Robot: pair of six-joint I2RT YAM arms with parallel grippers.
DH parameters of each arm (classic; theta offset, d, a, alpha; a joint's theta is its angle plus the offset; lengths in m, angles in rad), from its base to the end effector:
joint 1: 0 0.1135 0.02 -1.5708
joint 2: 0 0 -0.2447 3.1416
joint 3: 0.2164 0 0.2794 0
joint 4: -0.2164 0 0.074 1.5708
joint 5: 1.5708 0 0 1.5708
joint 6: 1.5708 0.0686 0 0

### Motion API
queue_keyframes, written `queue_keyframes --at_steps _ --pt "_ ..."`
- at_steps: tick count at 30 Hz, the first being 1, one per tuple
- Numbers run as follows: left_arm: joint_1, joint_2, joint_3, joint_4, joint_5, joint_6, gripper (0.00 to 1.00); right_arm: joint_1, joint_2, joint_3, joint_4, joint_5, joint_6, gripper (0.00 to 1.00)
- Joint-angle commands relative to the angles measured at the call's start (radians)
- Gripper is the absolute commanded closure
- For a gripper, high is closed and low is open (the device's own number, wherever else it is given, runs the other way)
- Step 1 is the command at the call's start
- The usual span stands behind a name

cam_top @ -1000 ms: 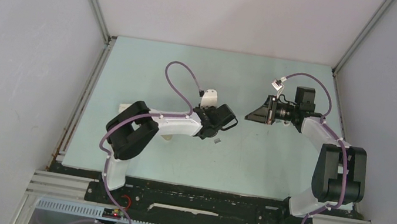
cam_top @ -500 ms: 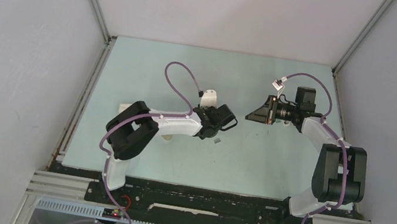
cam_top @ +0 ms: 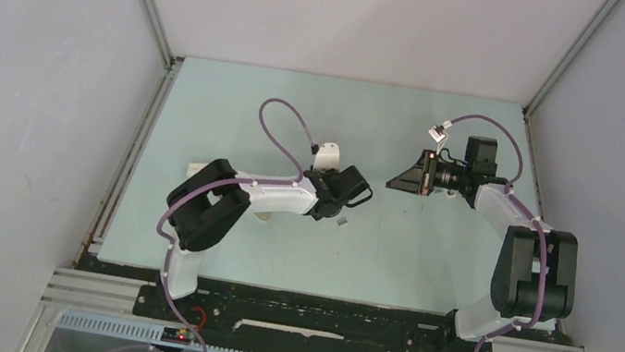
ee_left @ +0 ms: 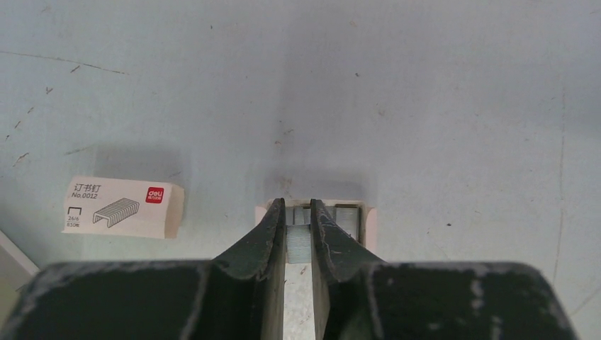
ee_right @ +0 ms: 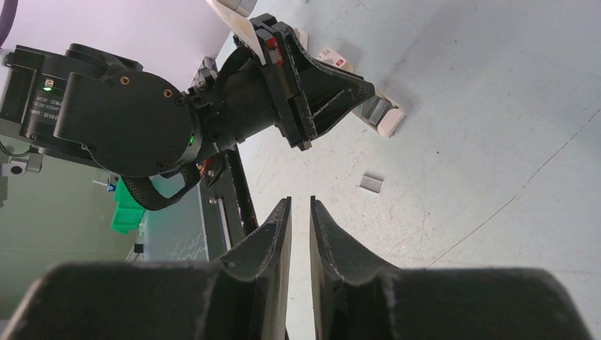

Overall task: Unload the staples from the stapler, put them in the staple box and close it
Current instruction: Place the staple in the staple box.

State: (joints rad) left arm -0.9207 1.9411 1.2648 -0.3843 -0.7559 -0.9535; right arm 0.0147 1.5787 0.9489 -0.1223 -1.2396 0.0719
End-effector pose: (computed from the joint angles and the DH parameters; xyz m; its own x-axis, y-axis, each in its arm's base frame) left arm 0.2913 -0.3054 0.1095 -0.6127 -0.1745 -0.7708 -0.2128 0.9757 -0.0517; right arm 0.3471 0.0700 0.1802 -0.7313 0.0126 -0.6820 -0.6444 0.3149 0.6968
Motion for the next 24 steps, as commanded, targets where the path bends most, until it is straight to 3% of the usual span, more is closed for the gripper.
queue_keyframes --at_steps 1,24 --pt "-0.003 -0.015 -0.028 -0.011 -0.039 -0.025 0.81 -0.007 0.002 0.031 0.017 -0.024 -0.009 0.77" --pt "-0.003 0.008 -0.019 -0.010 -0.024 -0.013 0.80 -0.007 0.005 0.031 0.018 -0.030 -0.004 0.77"
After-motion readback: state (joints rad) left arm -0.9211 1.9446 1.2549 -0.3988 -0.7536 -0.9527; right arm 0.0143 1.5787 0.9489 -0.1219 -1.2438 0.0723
